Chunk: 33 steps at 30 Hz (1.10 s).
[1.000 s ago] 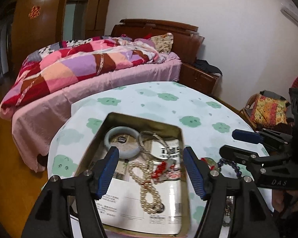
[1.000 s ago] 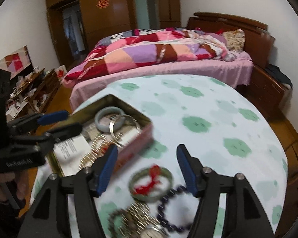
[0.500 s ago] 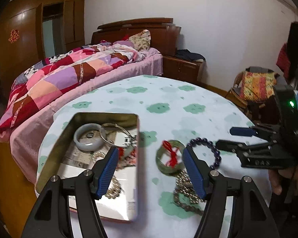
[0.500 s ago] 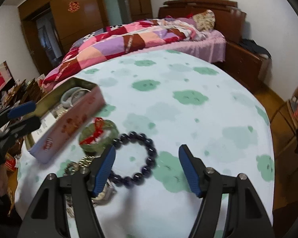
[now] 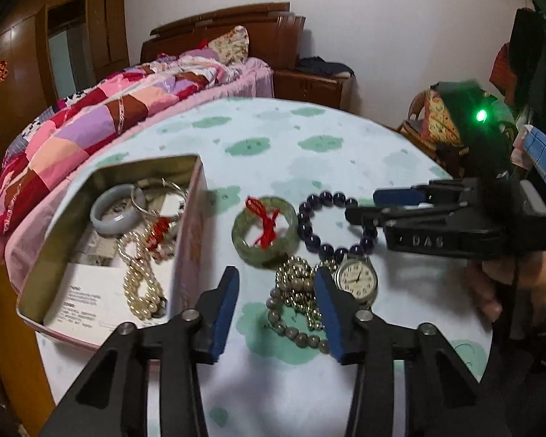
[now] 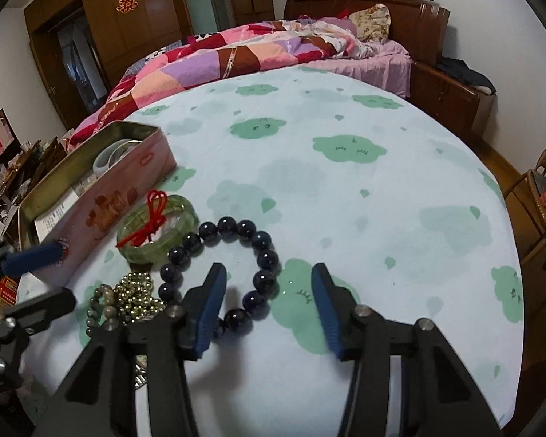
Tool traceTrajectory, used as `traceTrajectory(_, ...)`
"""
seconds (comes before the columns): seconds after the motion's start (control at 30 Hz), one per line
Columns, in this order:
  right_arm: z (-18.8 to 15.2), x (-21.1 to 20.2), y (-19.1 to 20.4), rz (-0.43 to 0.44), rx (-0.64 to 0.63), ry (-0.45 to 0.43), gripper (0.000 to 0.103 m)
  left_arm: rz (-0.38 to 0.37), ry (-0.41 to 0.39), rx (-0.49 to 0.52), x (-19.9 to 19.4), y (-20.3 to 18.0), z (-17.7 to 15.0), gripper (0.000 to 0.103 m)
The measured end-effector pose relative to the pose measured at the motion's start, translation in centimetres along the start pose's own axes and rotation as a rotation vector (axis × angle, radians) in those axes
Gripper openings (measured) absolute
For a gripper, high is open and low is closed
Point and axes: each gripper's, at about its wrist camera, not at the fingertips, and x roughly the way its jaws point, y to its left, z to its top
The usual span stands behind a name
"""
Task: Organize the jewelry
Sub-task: 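Position the right tool around the black bead bracelet while the left tool reaches the gold beaded chain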
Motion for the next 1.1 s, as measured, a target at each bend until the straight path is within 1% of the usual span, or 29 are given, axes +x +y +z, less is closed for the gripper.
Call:
traceTrajectory(0.17,-0.2,0.2,0.3,-0.004,-0.022,0.018,0.051,-0.001,0.037,0.036,1.1,-1.1,-0.7,0.039)
traceTrajectory(0.27,-0.2,0.2,0.5,-0.012,-0.034,0.021,0.049,-0.002,0.057,0.028,1.7,-1.0,-1.0,0.039)
traceTrajectory(0.37,-0.2,0.2,0.6,-0.015,-0.041,0.025,0.049,-0.022,0.078,0.002,2.3,-0.5,-1.3,0.038)
traceTrajectory(0.43,-0.2,0.2,0.6,-0.013,-0.04,0.025,0.047,-0.036,0.086,-0.016,2.4,-0.3,-1.5,0.032)
traceTrajectory(0.47,-0.2,0.2,0.5,-0.014,-0.038,0.024,0.044,-0.038,0.086,-0.019,2.4,-0.2,-1.5,0.025)
traceTrajectory(0.5,-0.1,0.2,0.6,-0.014,-0.037,0.024,0.041,-0.042,0.086,-0.021,2.3,-0.2,-1.5,0.02)
traceTrajectory(0.53,-0.1,0.2,0.6,-0.015,-0.037,0.023,0.038,-0.046,0.085,-0.022,2.2,-0.2,-1.5,0.018)
traceTrajectory(0.57,-0.2,0.2,0.6,-0.014,-0.037,0.021,0.033,-0.047,0.084,-0.022,2.2,-0.2,-1.5,0.012)
traceTrajectory(0.6,-0.1,0.2,0.6,-0.014,-0.037,0.021,0.029,-0.047,0.085,-0.021,2.1,-0.3,-1.4,0.012)
traceTrajectory(0.7,-0.2,0.2,0.6,-0.013,-0.04,0.02,0.023,-0.036,0.077,-0.02,1.8,-0.3,-1.3,0.012)
traceTrajectory(0.73,-0.2,0.2,0.7,-0.012,-0.043,0.02,0.022,-0.035,0.073,-0.02,1.6,-0.3,-1.2,0.012)
traceTrajectory(0.77,-0.2,0.2,0.7,-0.014,-0.045,0.02,0.022,-0.035,0.064,-0.02,1.2,-0.3,-1.0,0.008)
traceTrajectory(0.93,-0.1,0.0,0.8,-0.017,-0.052,0.015,0.019,-0.044,0.037,-0.009,0.0,-0.5,-0.4,0.008)
traceTrajectory(0.97,-0.1,0.0,0.8,-0.016,-0.055,0.012,0.017,-0.045,0.034,-0.009,-0.1,-0.5,-0.3,0.008)
traceTrajectory(1.1,-0.2,-0.6,0.8,-0.014,-0.051,-0.02,0.016,-0.053,0.009,-0.011,-1.0,-0.5,0.1,0.008)
